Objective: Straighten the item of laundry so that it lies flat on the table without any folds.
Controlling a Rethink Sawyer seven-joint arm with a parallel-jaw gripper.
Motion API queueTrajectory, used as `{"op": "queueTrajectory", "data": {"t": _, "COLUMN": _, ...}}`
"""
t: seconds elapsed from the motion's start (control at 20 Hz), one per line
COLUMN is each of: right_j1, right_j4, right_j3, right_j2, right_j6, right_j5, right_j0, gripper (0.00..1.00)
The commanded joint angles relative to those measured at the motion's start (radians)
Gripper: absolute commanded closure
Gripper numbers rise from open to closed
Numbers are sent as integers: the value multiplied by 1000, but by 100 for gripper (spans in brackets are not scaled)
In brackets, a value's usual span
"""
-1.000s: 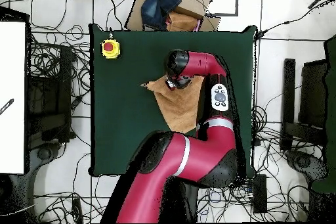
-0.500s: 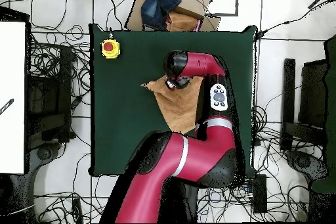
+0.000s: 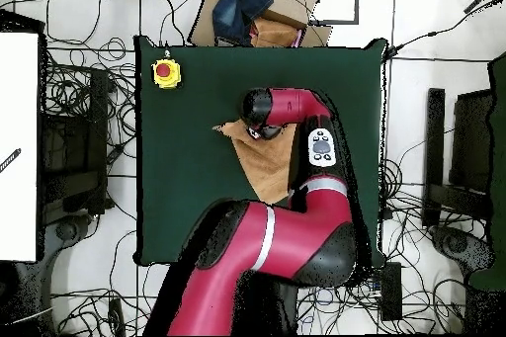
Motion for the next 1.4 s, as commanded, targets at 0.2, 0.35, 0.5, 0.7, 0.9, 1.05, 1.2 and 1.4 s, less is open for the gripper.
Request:
{"op": "queueTrajectory", "data": {"t": 0.2, "right_j1": 39, "right_j4": -107, "right_j3": 409, "right_j2": -2, "right_j6": 120, "right_j5": -311, "right_j0": 16, "gripper": 0}}
{"op": "queueTrajectory", "data": {"t": 0.35, "right_j1": -5, "right_j4": -103, "right_j3": 481, "right_j2": -16, "right_j6": 145, "right_j5": -333, "right_j0": 28, "gripper": 0}}
{"op": "queueTrajectory", "data": {"t": 0.5, "right_j1": -55, "right_j4": -89, "right_j3": 536, "right_j2": -25, "right_j6": 125, "right_j5": -322, "right_j0": 33, "gripper": 0}}
{"op": "queueTrajectory", "data": {"t": 0.7, "right_j1": -116, "right_j4": -61, "right_j3": 610, "right_j2": -10, "right_j6": 98, "right_j5": -315, "right_j0": 9, "gripper": 0}}
{"op": "queueTrajectory", "data": {"t": 0.9, "right_j1": -163, "right_j4": -61, "right_j3": 655, "right_j2": 6, "right_j6": 61, "right_j5": -311, "right_j0": -7, "gripper": 0}}
{"op": "queueTrajectory", "data": {"t": 1.05, "right_j1": -181, "right_j4": -84, "right_j3": 678, "right_j2": -4, "right_j6": 55, "right_j5": -341, "right_j0": -3, "gripper": 0}}
{"op": "queueTrajectory", "data": {"t": 1.2, "right_j1": -166, "right_j4": -96, "right_j3": 672, "right_j2": -8, "right_j6": 67, "right_j5": -394, "right_j0": -15, "gripper": 0}}
{"op": "queueTrajectory", "data": {"t": 1.4, "right_j1": -177, "right_j4": -77, "right_j3": 680, "right_j2": 18, "right_j6": 51, "right_j5": -370, "right_j0": -29, "gripper": 0}}
